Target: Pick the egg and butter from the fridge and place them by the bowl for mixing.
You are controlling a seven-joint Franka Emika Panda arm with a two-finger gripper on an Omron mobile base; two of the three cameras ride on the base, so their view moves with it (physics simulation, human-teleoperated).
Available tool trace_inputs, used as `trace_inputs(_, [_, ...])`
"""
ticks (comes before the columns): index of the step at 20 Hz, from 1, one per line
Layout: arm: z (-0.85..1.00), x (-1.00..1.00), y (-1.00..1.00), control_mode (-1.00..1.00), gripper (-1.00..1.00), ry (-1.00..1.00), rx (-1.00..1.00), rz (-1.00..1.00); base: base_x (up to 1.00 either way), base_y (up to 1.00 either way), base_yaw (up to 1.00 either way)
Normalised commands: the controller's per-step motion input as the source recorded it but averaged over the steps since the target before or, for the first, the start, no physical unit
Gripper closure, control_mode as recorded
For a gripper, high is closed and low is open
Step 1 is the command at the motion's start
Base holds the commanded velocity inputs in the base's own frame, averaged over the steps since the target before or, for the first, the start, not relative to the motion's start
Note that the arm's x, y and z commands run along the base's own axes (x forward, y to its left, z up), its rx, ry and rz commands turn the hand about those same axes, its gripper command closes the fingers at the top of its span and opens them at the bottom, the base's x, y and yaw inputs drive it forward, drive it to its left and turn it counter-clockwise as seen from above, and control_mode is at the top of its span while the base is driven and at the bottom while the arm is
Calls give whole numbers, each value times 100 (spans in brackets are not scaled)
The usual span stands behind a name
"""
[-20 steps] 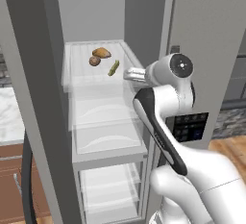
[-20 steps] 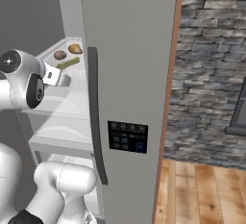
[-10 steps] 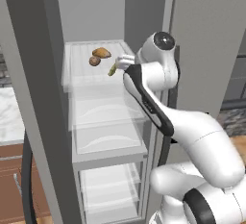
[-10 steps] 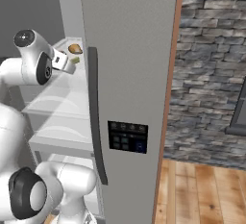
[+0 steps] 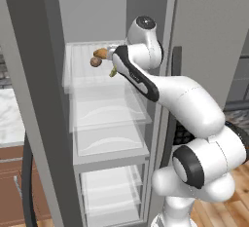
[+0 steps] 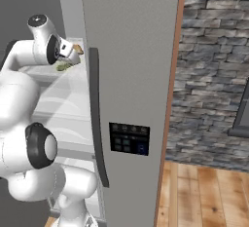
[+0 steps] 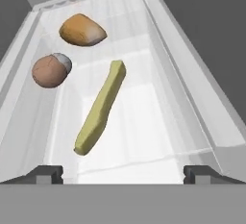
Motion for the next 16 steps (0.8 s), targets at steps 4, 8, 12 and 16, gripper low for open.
trace_inputs(4, [-5, 44, 25, -100, -100, 0, -4, 0, 0, 0, 0])
trace_inputs(8, [-15, 9, 0, -100, -100, 0, -5, 0, 0, 0, 0])
trace_inputs(12, [-28, 0, 0, -100, -100, 0, 0, 0, 0, 0, 0])
trace_inputs(16, [-26, 0, 0, -100, -100, 0, 0, 0, 0, 0, 0])
